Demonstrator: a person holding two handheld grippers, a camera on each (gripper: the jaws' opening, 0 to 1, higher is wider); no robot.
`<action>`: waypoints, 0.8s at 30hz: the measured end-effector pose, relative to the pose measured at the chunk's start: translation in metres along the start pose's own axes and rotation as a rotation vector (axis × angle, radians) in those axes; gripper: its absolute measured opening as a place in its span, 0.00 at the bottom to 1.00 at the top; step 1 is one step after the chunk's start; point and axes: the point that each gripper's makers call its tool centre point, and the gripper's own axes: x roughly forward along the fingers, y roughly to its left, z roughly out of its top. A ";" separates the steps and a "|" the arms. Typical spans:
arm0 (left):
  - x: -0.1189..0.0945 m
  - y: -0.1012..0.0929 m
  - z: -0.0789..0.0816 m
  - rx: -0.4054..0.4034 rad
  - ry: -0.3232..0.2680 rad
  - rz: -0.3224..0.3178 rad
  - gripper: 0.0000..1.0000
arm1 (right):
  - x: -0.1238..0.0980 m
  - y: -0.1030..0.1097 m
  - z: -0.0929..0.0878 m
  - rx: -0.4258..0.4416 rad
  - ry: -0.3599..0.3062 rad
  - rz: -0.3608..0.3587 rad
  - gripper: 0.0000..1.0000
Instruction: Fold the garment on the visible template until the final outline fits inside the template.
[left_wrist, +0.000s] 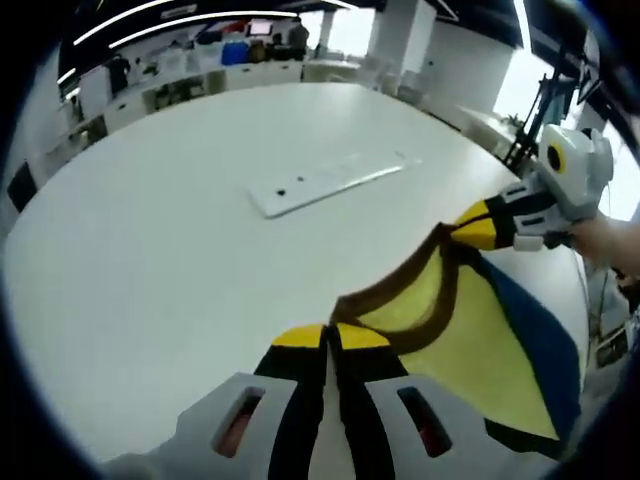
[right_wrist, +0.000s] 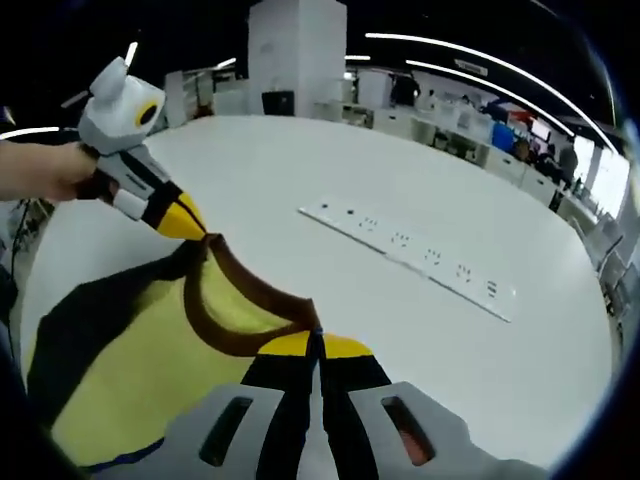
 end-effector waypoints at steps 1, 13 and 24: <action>0.001 0.002 0.000 -0.001 0.002 0.001 0.00 | 0.002 -0.001 0.000 -0.003 0.002 -0.001 0.02; 0.013 0.007 -0.004 0.014 0.017 0.019 0.00 | 0.013 -0.005 -0.014 -0.036 0.029 -0.012 0.02; 0.015 0.004 -0.003 0.050 0.000 0.019 0.00 | 0.012 -0.009 -0.016 -0.035 0.007 -0.033 0.05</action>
